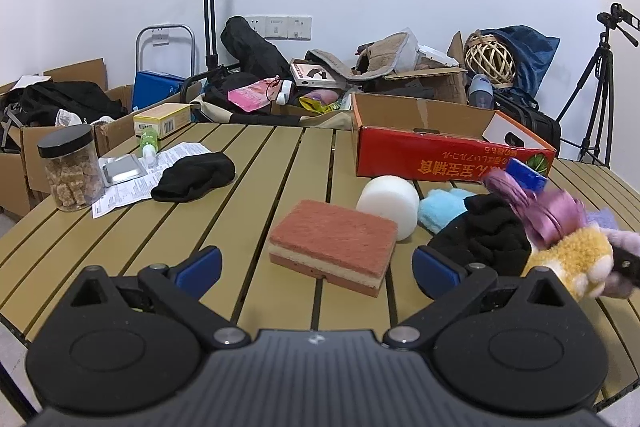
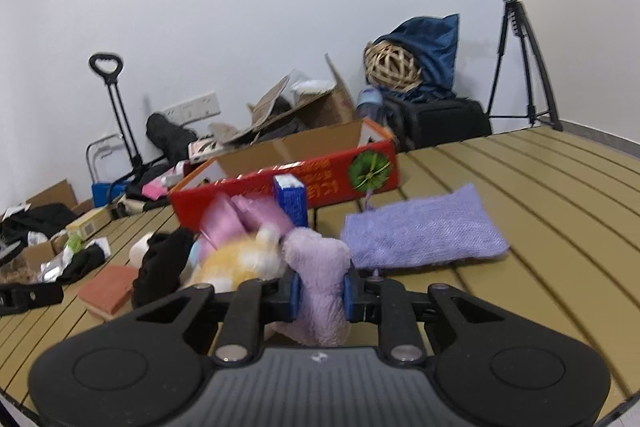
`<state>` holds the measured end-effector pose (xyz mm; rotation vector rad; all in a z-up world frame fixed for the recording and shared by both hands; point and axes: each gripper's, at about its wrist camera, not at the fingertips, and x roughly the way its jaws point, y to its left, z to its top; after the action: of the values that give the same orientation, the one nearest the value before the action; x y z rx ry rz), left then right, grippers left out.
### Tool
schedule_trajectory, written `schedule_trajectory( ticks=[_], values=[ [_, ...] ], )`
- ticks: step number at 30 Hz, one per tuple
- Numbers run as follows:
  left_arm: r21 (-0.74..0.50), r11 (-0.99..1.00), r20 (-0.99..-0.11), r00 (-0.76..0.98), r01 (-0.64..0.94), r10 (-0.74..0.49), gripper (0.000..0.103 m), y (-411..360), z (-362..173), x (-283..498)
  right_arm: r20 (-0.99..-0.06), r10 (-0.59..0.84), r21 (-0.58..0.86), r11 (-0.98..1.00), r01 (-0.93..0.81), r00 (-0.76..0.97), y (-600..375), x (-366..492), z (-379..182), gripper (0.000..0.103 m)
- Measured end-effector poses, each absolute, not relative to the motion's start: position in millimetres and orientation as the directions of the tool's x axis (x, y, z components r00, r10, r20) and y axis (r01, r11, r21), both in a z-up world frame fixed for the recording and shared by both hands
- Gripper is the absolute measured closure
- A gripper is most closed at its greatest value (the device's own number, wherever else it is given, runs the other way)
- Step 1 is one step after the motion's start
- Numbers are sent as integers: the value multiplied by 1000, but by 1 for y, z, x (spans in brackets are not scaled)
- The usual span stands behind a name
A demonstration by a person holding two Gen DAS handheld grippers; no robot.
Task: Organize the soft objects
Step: 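Grasp the lilac plush toy with the right tool while left tool approaches sponge, then grasp the red-brown scouring sponge with the left tool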
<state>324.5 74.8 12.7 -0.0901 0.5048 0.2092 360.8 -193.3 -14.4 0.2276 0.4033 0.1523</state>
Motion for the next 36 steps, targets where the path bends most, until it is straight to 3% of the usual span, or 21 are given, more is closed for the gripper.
schedule_trajectory(
  ticks=[16,36],
  values=[
    [2,982,-499,851,-188,163,0,78,11,355,-270,113,264,964,-39,956,-232,333,2,84],
    [104,995,-558,828,7,53,0,79,-3,420,-267,-64,235,963,129,962,-261,333,-8,84]
  ],
)
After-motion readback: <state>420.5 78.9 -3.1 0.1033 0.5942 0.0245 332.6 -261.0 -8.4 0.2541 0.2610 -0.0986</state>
